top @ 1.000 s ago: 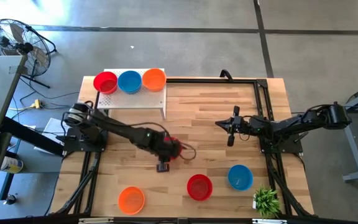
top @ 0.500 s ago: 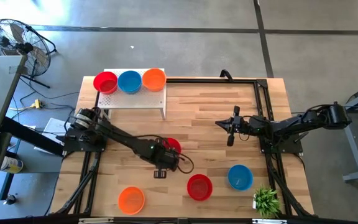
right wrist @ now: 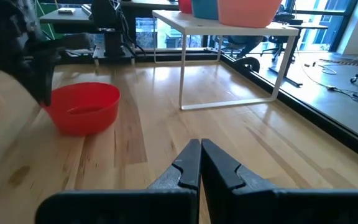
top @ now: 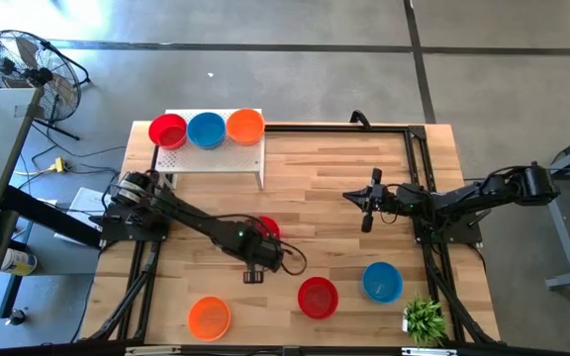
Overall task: Pick & Place Mini bowls
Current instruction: Stack the top red bowl on the red bowl on the shelf
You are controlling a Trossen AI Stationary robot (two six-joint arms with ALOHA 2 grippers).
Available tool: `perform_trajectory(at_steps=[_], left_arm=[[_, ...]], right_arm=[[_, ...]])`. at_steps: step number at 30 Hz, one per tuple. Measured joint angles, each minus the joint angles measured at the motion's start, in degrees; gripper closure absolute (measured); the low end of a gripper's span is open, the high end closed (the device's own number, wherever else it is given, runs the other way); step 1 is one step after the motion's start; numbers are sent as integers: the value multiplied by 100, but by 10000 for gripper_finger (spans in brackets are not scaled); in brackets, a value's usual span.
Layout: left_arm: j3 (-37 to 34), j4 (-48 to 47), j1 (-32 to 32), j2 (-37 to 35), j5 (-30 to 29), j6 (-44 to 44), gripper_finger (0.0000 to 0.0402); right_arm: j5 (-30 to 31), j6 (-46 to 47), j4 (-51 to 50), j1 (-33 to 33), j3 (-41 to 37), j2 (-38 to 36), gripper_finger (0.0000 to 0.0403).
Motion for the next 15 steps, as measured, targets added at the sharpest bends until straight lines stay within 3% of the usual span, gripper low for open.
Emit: perform_trajectory(at_steps=[11,15], left_arm=[[581,-925,381,-1433,-292,-116,399],[893,-1167,608,-1917,-715,-115,399]], right_arm=[[46,1,-21,0,0,0,403],[46,1,-40,0,0,0,403]])
